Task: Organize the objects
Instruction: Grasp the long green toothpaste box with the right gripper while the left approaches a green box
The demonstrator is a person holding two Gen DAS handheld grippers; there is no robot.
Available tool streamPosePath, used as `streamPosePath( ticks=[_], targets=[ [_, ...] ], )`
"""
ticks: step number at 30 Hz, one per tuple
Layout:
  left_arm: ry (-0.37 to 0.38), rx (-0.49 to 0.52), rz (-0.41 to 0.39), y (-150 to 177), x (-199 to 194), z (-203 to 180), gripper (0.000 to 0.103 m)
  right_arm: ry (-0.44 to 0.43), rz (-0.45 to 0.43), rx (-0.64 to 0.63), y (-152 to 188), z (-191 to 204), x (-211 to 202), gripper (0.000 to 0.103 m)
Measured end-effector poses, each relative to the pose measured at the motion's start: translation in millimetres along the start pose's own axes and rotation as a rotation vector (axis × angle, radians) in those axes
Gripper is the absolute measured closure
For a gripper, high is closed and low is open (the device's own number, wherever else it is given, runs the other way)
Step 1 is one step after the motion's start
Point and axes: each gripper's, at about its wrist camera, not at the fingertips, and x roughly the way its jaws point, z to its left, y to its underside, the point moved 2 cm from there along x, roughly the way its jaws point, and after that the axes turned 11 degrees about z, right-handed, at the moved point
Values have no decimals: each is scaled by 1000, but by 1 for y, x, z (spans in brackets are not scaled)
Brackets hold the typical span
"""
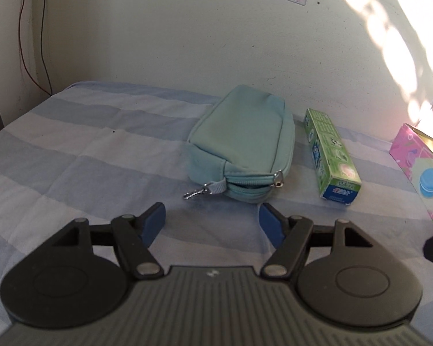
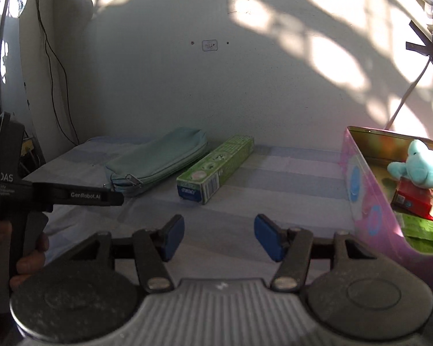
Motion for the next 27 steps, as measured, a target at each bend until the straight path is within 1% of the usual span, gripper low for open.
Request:
streamPosePath(
  ticks=[3,7,11,13,14,17,20,23,25,27],
  targets=[
    [3,-32,-15,-3,-2,8,30,-15,25,-14,-18,13,30,47],
    [16,-66,-4,-4,-1,15,30,-16,57,-1,-41,24,72,47],
    [15,-68,1,-5,0,16,30,26,88,28,-56,26,106,46],
    [14,-60,7,-5,2,16,30,26,104,41,-57,23,116,47],
    [13,-58,8,-6,4,15,30,14,116,45,-56,21,118,52],
    [14,-53,6,-6,6,15,30,30,102,49,-45,13,105,58],
    [32,-36,-10,-4,4,12,29,-15,111,39,-21,0,78,59],
    [56,12,-42,-2,1,3,27,-50,119,-35,12,-15,40,61],
    [100,52,-50,1,-1,-4,26,-79,125,-67,34,-29,11,61],
    [176,92,-43,5,-2,-11,26,-95,131,-68,56,-47,-15,61]
  ],
)
